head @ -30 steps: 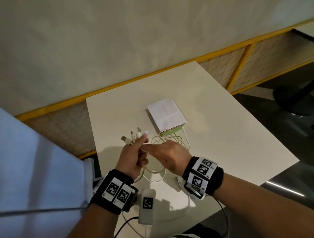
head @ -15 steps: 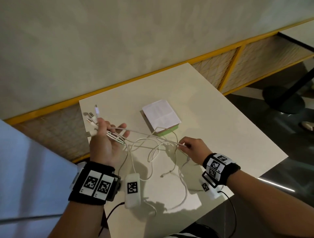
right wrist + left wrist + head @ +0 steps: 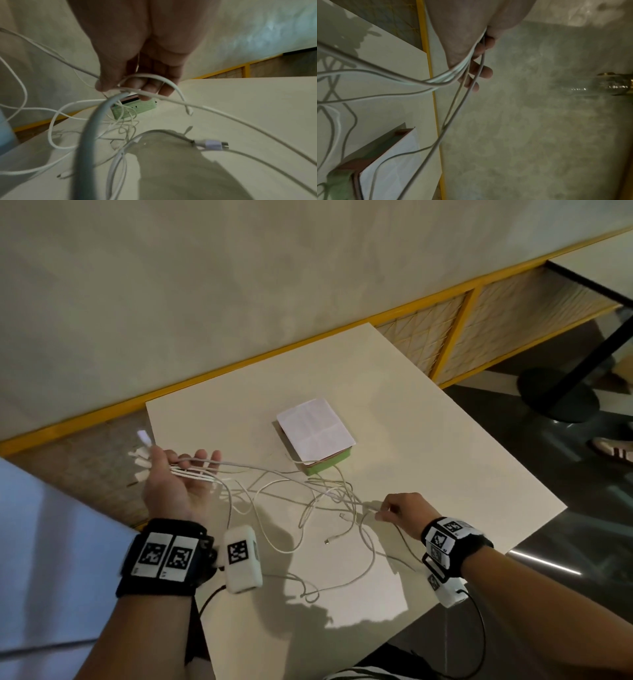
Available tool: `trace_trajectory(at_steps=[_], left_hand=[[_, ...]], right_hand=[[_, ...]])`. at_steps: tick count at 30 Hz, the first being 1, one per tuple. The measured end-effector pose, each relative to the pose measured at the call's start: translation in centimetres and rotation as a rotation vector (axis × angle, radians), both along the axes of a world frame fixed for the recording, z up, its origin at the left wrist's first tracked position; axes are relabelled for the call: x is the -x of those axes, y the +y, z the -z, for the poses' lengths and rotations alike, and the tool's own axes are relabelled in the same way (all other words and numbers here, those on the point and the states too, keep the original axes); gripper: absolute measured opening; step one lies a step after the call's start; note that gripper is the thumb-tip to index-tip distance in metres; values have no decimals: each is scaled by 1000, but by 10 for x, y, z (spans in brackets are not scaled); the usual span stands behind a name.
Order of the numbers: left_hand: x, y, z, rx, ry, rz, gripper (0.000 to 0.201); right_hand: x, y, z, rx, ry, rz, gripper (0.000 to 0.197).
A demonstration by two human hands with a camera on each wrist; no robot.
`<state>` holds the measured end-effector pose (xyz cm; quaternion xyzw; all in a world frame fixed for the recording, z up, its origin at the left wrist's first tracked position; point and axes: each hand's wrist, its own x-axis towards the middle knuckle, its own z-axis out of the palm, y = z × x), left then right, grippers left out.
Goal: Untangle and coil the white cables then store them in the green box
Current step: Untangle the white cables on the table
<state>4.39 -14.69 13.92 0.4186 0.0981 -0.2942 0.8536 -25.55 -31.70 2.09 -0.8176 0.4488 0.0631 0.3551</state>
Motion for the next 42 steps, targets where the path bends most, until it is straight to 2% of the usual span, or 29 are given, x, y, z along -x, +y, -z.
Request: trace_trajectory(at_steps=[2,4,6,9,13,16,19,22,26,28,29,31,33,35,38,42], left_hand=[[-11,2,0,21,12,-31,54],[-23,4,-2,36,22,-78,51],[-33,7,-6,55,33,-122,48],[-47,11,-12,85,41,-196,48],[-68,20,-14,154,11,-267,54],[-83,29,-15,199,1,-297,59],[-85,34,-18,187,-3,-305,63],[-70,33,-16,138,-33,-243,54],[-50,30,-21,138,-65,-141,47],[-33,28,-27,150,-121,-40,39],[-23,25,-29,158,-137,6,35],[-3,17,-28,154,-110,62,35],[11,8,-21,116,-26,70,46],[22,0,-13,78,41,67,46],[31,-4,-5,59,90,67,41],[27,5,-2,90,124,35,40]], right_hand=[[7,-1,-2,-54,-88,52,23],[17,-5,-1,-85,-161,114,22],[28,-9,0,-66,-143,110,19],[40,-11,1,2,-10,-58,13],[56,-18,8,110,360,-275,16],[77,-23,15,139,569,-189,23],[96,-28,25,232,621,-13,30],[96,-29,34,325,564,89,28],[79,-30,33,361,522,120,31],[59,-30,24,340,405,132,42],[40,-26,15,310,290,120,44],[-8,-11,-13,223,5,29,44],[-62,13,-47,143,-243,-120,48],[-110,41,-80,27,-392,-258,57],[-159,73,-113,-42,-453,-437,75],[-190,88,-121,-161,-446,-449,74]])
